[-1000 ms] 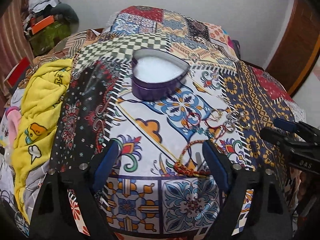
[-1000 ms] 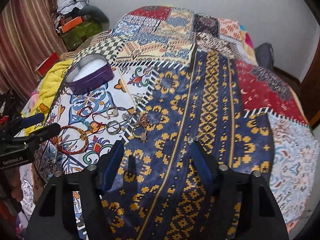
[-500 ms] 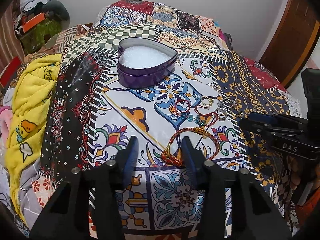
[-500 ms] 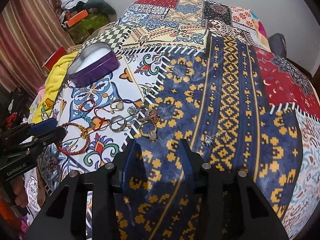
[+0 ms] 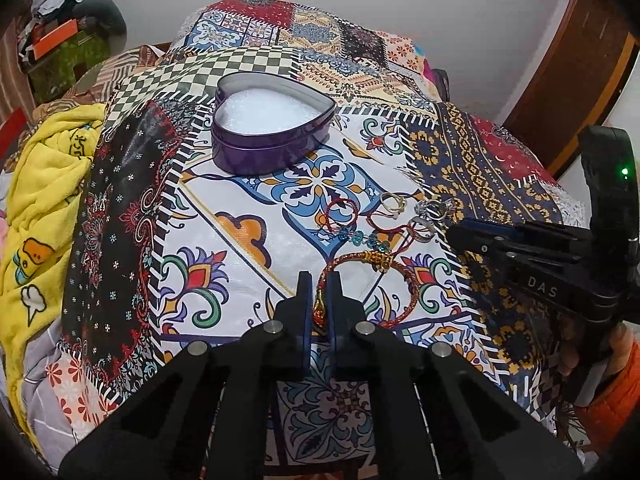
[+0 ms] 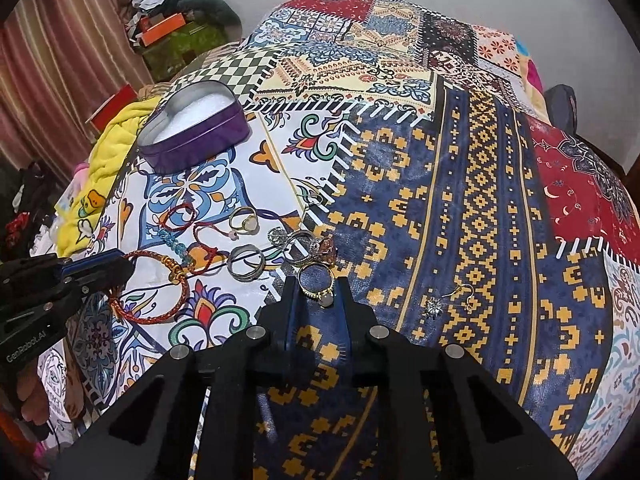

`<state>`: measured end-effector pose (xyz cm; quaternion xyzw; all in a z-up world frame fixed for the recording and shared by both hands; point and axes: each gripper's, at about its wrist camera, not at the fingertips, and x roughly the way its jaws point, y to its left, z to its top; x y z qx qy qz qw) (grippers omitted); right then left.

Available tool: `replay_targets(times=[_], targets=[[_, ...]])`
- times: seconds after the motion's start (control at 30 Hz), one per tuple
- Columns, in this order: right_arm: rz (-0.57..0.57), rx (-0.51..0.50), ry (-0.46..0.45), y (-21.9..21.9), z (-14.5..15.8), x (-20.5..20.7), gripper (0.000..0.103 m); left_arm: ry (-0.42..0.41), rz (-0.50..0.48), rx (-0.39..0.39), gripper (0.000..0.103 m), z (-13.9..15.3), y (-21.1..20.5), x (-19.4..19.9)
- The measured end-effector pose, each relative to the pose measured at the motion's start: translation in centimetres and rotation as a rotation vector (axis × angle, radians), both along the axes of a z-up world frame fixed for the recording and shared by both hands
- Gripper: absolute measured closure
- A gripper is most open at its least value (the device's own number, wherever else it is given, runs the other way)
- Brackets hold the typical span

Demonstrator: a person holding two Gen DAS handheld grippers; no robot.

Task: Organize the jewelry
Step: 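Grasp the red-gold bracelet with the left tool while the right tool grasps a gold ring, then carry the bracelet and ring over the purple heart tin with both tools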

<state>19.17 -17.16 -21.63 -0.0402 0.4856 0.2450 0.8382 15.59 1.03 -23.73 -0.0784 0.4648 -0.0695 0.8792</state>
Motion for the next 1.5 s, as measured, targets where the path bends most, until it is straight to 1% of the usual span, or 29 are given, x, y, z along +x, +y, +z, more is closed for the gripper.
replay_targets(times=[0.1,0.23,0.53,0.8,1.0,1.23,1.37,1.5], targets=[[-0.003,0.014,0.007,-0.1,0.3,-0.2,0.088,-0.003,0.004,-0.009,0.098,0.3,0.0,-0.3],[-0.007,0.023,-0.008,-0.3,1.2,-0.8,0.089,-0.029,0.01,-0.012,0.099,1.3,0.0,-0.8],[-0.024,0.062,-0.064,-0.8,4.1,-1.8,0.089,-0.136,0.029,0.013,0.099,5.1,0.3,-1.7],[-0.026,0.106,-0.138,0.2,7.2,-1.5,0.089,-0.227,0.064,0.02,0.099,8.1,1.0,-1.7],[-0.02,0.141,-0.197,1.1,9.5,-0.7,0.089,-0.288,0.09,0.022,0.099,10.2,1.9,-0.8],[0.003,0.159,-0.244,2.3,11.0,0.4,0.089,-0.363,0.119,0.031,0.099,12.2,2.8,0.3],[0.02,0.169,-0.255,3.2,11.4,1.0,0.089,-0.385,0.134,0.035,0.099,12.6,3.3,1.4],[0.042,0.174,-0.258,4.2,11.3,1.8,0.089,-0.386,0.145,0.031,0.099,12.4,4.0,2.6]])
